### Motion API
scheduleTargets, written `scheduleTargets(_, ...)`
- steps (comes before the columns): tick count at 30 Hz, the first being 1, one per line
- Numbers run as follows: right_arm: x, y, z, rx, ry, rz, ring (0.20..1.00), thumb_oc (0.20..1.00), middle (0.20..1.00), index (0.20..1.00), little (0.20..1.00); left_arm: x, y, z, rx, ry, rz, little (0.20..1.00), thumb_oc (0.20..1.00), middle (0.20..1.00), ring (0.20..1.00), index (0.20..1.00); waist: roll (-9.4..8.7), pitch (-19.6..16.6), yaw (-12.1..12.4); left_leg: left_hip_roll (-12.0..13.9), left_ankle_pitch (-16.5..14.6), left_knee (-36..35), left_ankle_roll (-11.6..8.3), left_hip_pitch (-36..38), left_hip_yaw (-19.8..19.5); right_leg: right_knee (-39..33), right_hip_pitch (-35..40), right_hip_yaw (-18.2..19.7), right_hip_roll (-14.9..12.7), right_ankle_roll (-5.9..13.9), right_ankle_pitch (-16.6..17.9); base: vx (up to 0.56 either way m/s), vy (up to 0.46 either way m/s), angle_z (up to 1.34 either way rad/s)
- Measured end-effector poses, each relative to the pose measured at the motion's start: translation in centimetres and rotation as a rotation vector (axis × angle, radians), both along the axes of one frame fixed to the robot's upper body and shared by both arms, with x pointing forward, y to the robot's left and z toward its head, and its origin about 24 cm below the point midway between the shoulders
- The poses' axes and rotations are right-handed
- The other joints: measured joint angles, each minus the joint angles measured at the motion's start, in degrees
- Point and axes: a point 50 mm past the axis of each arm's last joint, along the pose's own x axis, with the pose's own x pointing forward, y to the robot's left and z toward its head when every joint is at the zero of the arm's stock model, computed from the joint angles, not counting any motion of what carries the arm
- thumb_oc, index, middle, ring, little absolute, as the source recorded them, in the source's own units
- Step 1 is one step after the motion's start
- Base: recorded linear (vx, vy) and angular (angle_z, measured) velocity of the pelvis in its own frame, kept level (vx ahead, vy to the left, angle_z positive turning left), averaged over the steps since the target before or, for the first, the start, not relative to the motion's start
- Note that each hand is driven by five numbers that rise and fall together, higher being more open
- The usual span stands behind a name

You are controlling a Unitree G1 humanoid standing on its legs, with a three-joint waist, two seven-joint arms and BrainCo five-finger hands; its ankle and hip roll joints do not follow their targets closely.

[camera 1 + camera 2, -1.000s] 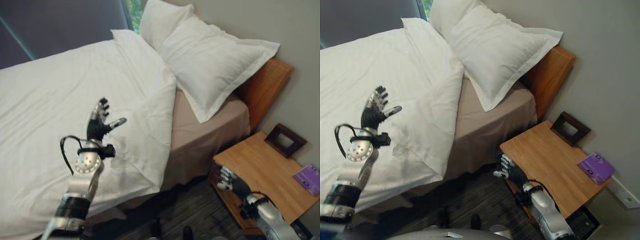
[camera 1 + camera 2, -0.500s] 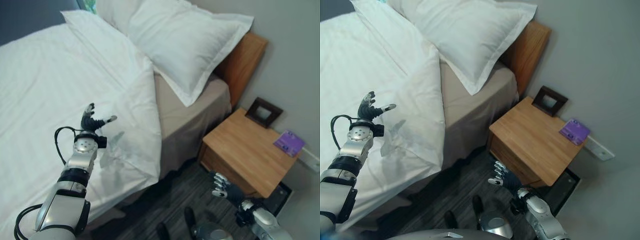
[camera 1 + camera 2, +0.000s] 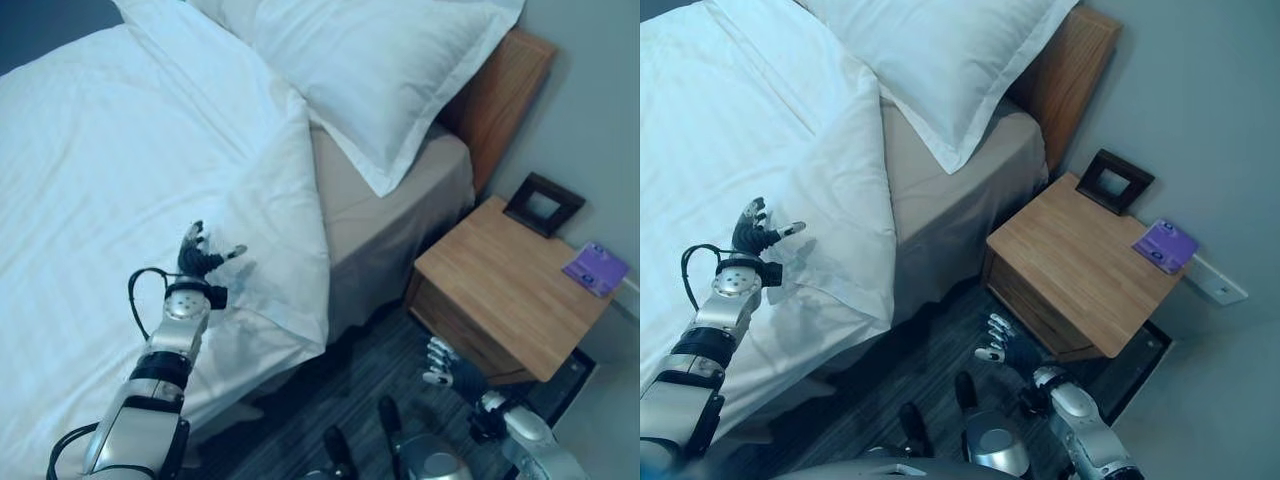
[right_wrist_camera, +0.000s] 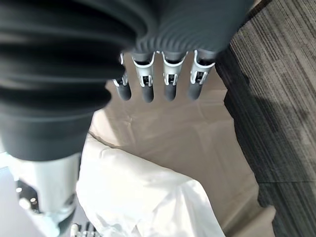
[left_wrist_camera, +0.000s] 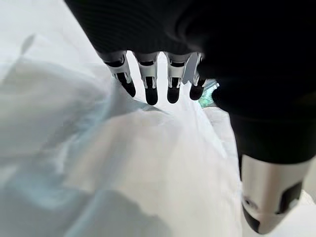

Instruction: Making the bed.

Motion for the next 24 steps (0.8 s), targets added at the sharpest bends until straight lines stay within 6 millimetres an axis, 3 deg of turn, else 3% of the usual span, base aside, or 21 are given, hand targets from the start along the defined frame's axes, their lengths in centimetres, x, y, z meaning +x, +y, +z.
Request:
scheduleTargets(11, 0.0, -0.2, -0.1, -0.012, 0.002, -0.017, 1.000, 1.000, 1.000, 1.000, 1.000, -0.2, 1.1, -0.3, -0.024, -0.002, 0.144, 1.000, 1.000, 1.000, 1.000, 1.000, 0.02, 0.94, -0.33, 0.30, 0.01, 0.00, 0.00, -2.31, 1.52, 0.01, -2.88, 1.35, 0.47, -0.10, 0.23, 0.01, -0.018, -0.07)
scheduleTargets(12, 0.2, -0.1, 0.0, -0.017, -0.002, -0.004, 1.000, 1.000, 1.000, 1.000, 1.000, 0.2, 1.0, -0.5, -0.016, 0.038, 0.127, 0.696, 0.696, 0.696, 0.696, 0.696, 0.06, 1.61, -0.42, 0.28, 0.06, 0.01, 0.06, -2.65, 1.82, 0.00, -3.37, 1.61, 0.49, -0.03, 0.39, 0.01, -0.004, -0.07)
scheduleTargets(13, 0.3, 0.0, 0.1, -0.020, -0.004, 0.007, 1.000, 1.000, 1.000, 1.000, 1.000, 0.5, 1.0, -0.6, -0.009, 0.069, 0.111, 0.200, 0.200, 0.200, 0.200, 0.200, 0.11, 1.69, -0.39, 0.28, 0.06, 0.01, 0.05, -2.94, 2.10, 0.01, -3.69, 1.83, 0.48, 0.01, 0.42, 0.03, -0.002, -0.17)
scheduleTargets(18, -0.2, 0.2, -0.1, -0.019, 0.009, 0.021, 1.000, 1.000, 1.000, 1.000, 1.000, 1.9, 1.2, 0.8, 0.021, 0.107, 0.126, 0.200, 0.200, 0.200, 0.200, 0.200, 0.34, 2.12, -1.50, 0.29, -0.16, 0.01, -0.24, -4.48, 4.49, 0.06, -6.06, 3.94, 0.75, 0.16, 1.00, 0.03, -0.015, -0.21)
scheduleTargets(24, -0.1, 0.1, -0.1, -0.021, 0.009, 0.017, 1.000, 1.000, 1.000, 1.000, 1.000, 2.4, 0.4, 1.0, 0.090, 0.135, 0.077, 0.200, 0.200, 0.200, 0.200, 0.200, 0.30, 2.19, -3.11, 0.34, -0.63, 0.00, -0.89, -4.41, 6.18, -0.01, -6.65, 5.62, 0.94, 0.27, 1.02, 0.04, -0.008, -0.14)
